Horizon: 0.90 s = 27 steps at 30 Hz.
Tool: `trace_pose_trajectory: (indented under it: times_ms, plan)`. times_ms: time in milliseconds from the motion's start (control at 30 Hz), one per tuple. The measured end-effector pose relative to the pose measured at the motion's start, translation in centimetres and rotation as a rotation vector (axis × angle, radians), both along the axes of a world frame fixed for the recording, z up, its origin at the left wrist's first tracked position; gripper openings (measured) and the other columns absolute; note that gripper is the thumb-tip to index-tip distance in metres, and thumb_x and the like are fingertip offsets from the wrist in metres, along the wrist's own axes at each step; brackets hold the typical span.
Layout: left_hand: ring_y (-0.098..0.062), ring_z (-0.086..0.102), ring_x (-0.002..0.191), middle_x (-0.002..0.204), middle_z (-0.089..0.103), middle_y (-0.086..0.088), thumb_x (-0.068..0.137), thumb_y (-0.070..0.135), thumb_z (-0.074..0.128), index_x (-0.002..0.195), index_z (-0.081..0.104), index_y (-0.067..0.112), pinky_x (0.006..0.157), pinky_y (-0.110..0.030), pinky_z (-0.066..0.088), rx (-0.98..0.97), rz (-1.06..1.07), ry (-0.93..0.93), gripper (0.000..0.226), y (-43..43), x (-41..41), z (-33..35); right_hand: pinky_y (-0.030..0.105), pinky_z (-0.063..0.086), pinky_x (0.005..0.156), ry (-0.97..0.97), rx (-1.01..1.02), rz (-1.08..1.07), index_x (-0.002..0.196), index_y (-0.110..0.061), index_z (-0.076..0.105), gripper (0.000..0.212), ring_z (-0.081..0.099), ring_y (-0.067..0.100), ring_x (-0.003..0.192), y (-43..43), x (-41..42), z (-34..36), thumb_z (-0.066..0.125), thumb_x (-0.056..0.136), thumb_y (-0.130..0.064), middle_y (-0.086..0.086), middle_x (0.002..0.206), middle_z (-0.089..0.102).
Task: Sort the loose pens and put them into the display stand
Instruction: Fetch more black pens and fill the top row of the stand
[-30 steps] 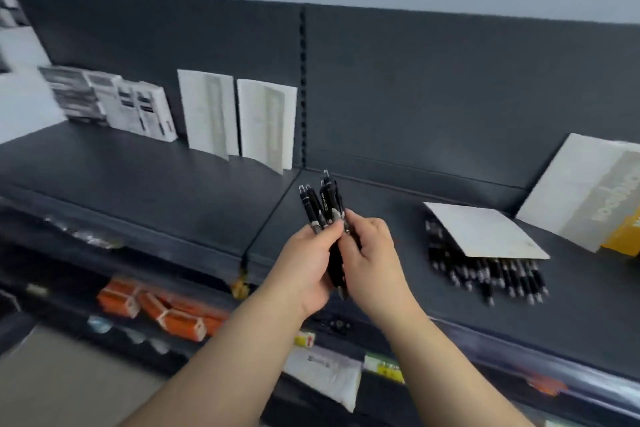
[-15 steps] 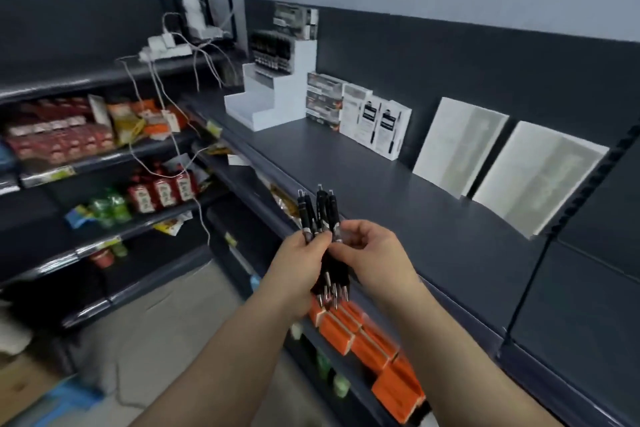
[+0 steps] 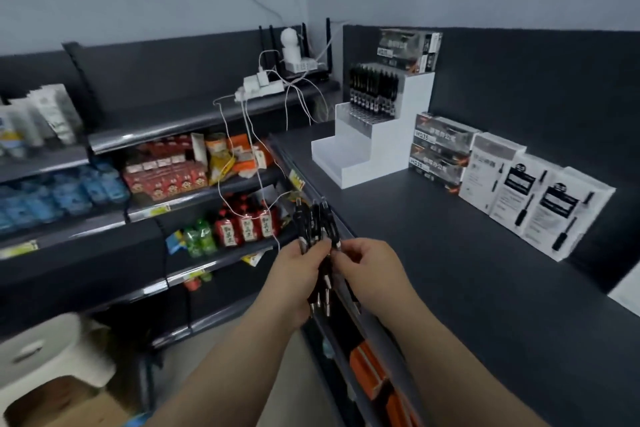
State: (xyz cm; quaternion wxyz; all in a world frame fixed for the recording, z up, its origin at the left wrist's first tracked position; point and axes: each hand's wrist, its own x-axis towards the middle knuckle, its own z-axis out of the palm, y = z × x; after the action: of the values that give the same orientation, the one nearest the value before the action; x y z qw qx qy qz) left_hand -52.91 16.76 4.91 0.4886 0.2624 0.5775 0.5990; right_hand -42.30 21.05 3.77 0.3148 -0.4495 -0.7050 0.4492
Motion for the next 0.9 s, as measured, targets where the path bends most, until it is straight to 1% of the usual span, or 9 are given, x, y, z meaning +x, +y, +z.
trace_pose_trajectory:
  times_ms: [67, 167, 267, 300, 400, 500, 600, 767, 900]
  plan:
    - [-0.014, 0.063, 0.054, 0.069, 0.068, -0.007, 0.094, 0.015, 0.054, 0.098, 0.062, 0.001, 0.049, -0.025, 0.047, 0.01, -0.001, -0.002, 0.017, 2.0, -1.1, 0.2, 0.032, 0.052, 0.061, -0.018, 0.031, 0.013, 0.086, -0.017, 0.072, 0.02, 0.066, 0.022, 0.07, 2.3, -1.1, 0.2, 0.054, 0.091, -0.024, 0.006, 0.074, 0.071]
    - [-0.014, 0.065, 0.059, 0.075, 0.07, -0.009, 0.095, 0.016, 0.053, 0.096, 0.062, 0.001, 0.051, -0.028, 0.047, 0.035, -0.013, -0.027, 0.017, 4.8, -3.1, 0.4, 0.029, 0.053, 0.066, 0.031, 0.018, 0.015, 0.094, -0.02, 0.07, 0.016, 0.068, 0.013, 0.072, 5.3, -2.7, 0.1, 0.055, 0.092, -0.025, 0.002, 0.078, 0.072]
    - [-0.013, 0.064, 0.058, 0.077, 0.068, -0.009, 0.094, 0.016, 0.054, 0.096, 0.061, 0.004, 0.05, -0.027, 0.047, 0.047, -0.006, -0.08, 0.014, 8.4, -5.6, 0.3, 0.012, 0.05, 0.065, 0.115, -0.003, -0.05, 0.091, -0.029, 0.065, 0.012, 0.067, -0.002, 0.072, 8.9, -4.5, 0.2, 0.058, 0.09, -0.019, -0.007, 0.077, 0.071]
    - [-0.013, 0.062, 0.056, 0.075, 0.067, -0.008, 0.094, 0.015, 0.054, 0.094, 0.06, 0.004, 0.05, -0.027, 0.046, 0.056, -0.009, -0.105, 0.013, 9.7, -6.4, 0.3, 0.011, 0.049, 0.066, 0.118, -0.002, -0.083, 0.09, -0.029, 0.065, 0.012, 0.066, -0.003, 0.073, 10.2, -5.0, 0.3, 0.059, 0.089, -0.019, -0.01, 0.078, 0.071]
    - [-0.015, 0.057, 0.055, 0.076, 0.064, -0.007, 0.094, 0.013, 0.053, 0.093, 0.057, 0.005, 0.047, -0.024, 0.047, 0.079, -0.043, -0.154, 0.009, 13.8, -9.3, 0.4, 0.026, 0.052, 0.072, 0.105, 0.021, -0.217, 0.096, -0.019, 0.068, 0.011, 0.067, 0.008, 0.076, 14.0, -6.5, 0.8, 0.062, 0.087, -0.022, -0.006, 0.081, 0.071]
    - [-0.013, 0.057, 0.055, 0.079, 0.065, -0.006, 0.094, 0.015, 0.055, 0.096, 0.057, 0.006, 0.048, -0.024, 0.048, 0.085, -0.135, -0.151, 0.009, 18.2, -12.2, 0.3, 0.021, 0.045, 0.061, 0.114, 0.061, -0.379, 0.09, -0.021, 0.067, 0.006, 0.059, 0.009, 0.065, 17.5, -7.9, 1.7, 0.062, 0.088, -0.023, -0.007, 0.073, 0.065]
    - [-0.013, 0.055, 0.055, 0.079, 0.066, -0.005, 0.094, 0.016, 0.055, 0.095, 0.059, 0.008, 0.049, -0.024, 0.048, 0.079, -0.245, -0.146, 0.008, 22.3, -15.0, 0.6, 0.022, 0.049, 0.059, 0.158, 0.09, -0.515, 0.089, -0.018, 0.067, 0.007, 0.059, 0.011, 0.064, 20.5, -9.2, 3.1, 0.061, 0.089, -0.022, -0.003, 0.075, 0.065]
    - [-0.012, 0.055, 0.053, 0.078, 0.066, -0.004, 0.093, 0.015, 0.056, 0.097, 0.058, 0.007, 0.047, -0.024, 0.046, 0.116, -0.393, -0.164, 0.009, 27.9, -18.2, 1.4, 0.033, 0.052, 0.073, 0.152, 0.181, -0.707, 0.087, -0.016, 0.068, 0.007, 0.064, 0.018, 0.07, 23.9, -10.8, 5.4, 0.062, 0.088, -0.019, 0.005, 0.081, 0.07]
    - [-0.012, 0.054, 0.056, 0.08, 0.065, -0.004, 0.092, 0.016, 0.057, 0.097, 0.058, 0.008, 0.048, -0.023, 0.046, 0.107, -0.481, -0.213, 0.009, 30.1, -18.8, 1.2, 0.022, 0.047, 0.063, 0.135, 0.228, -0.834, 0.098, -0.012, 0.069, 0.016, 0.06, 0.01, 0.068, 25.7, -10.7, 5.9, 0.063, 0.088, -0.023, 0.003, 0.085, 0.072]
